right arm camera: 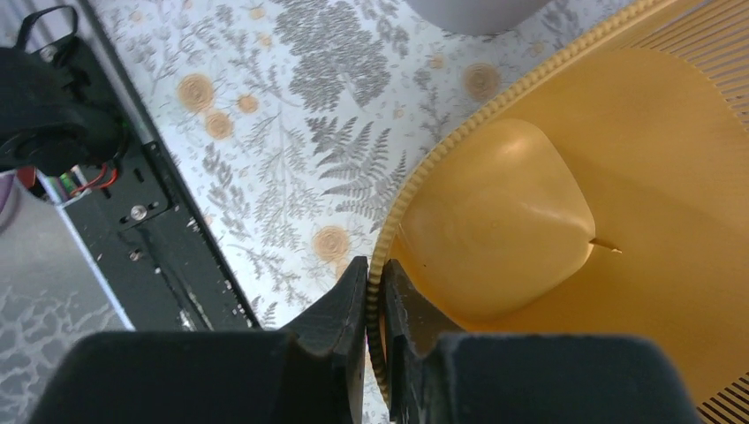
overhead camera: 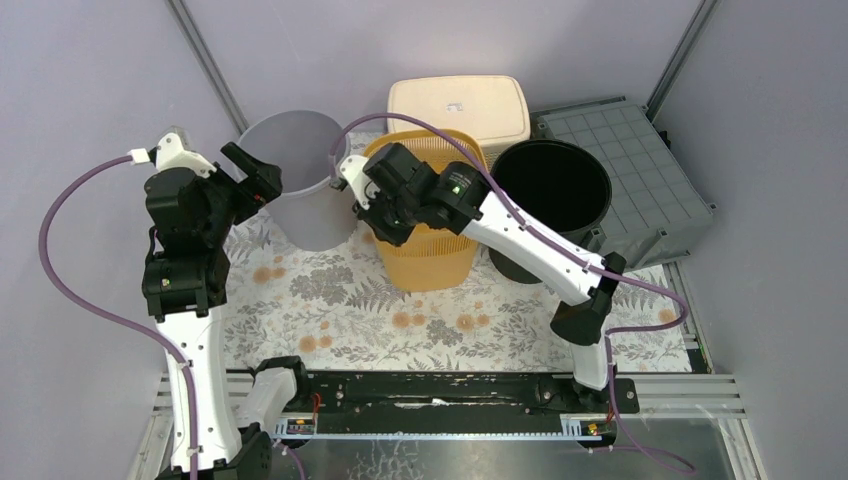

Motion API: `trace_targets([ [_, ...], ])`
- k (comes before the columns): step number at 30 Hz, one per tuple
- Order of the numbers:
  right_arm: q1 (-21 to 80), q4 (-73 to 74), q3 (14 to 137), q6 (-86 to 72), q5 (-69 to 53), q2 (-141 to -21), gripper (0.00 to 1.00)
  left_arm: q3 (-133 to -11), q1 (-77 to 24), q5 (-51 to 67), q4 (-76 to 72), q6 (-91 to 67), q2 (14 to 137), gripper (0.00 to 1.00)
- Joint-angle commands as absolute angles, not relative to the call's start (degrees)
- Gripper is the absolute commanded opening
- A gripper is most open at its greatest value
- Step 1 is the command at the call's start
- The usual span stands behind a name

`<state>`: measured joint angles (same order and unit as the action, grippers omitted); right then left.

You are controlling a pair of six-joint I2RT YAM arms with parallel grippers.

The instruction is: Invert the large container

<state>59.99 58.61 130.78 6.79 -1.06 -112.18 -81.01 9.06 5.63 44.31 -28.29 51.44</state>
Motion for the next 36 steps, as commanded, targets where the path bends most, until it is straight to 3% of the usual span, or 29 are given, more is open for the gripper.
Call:
trace_targets([
  [1, 66.19, 58.85, 131.0, 6.55, -4.66, -106.89, 0.04, -79.1, 9.34, 6.34, 43.53, -26.59, 50.27, 1.0],
  [10, 75.85, 51.23, 132.39, 10.43, -5.76, -107.58, 0.04, -79.83, 9.38, 3.12, 44.61, -24.95, 49.4, 1.0],
  [17, 75.87, 32.46, 121.77, 17.84, -5.96, -106.02, 0.01, -79.44, 9.4, 0.09, 45.18, -23.89, 48.4, 1.0],
  [24, 72.64, 25.24, 125.88, 20.73, -9.05, -113.37, 0.01, -79.17, 9.34, -1.87, 45.2, -23.52, 47.96, 1.0],
  [28, 70.66, 24.82, 130.85, 19.54, -11.15, -117.71, 0.16, -78.77, 9.35, -2.25, 44.93, -23.56, 47.65, 1.0],
  [29, 70.32, 24.82, 131.67, 19.21, -11.13, -118.18, 0.26, -78.64, 9.34, -2.23, 44.84, -23.56, 47.64, 1.0],
  [31, 70.15, 26.23, 133.73, 18.67, -10.11, -118.69, 0.61, -78.5, 9.35, -1.95, 44.7, -23.66, 47.78, 1.0],
  [32, 70.09, 27.1, 134.28, 18.36, -9.66, -118.5, 0.73, -78.42, 9.4, -1.83, 44.66, -23.68, 47.74, 1.0],
  [34, 70.14, 27.71, 133.4, 17.52, -9.33, -116.57, 0.84, -78.38, 9.36, -1.84, 44.57, -23.62, 47.62, 1.0],
  [36, 70.14, 26.85, 130.82, 16.31, -10.2, -113.42, 0.87, -78.37, 9.38, -1.78, 44.41, -23.68, 47.55, 1.0],
])
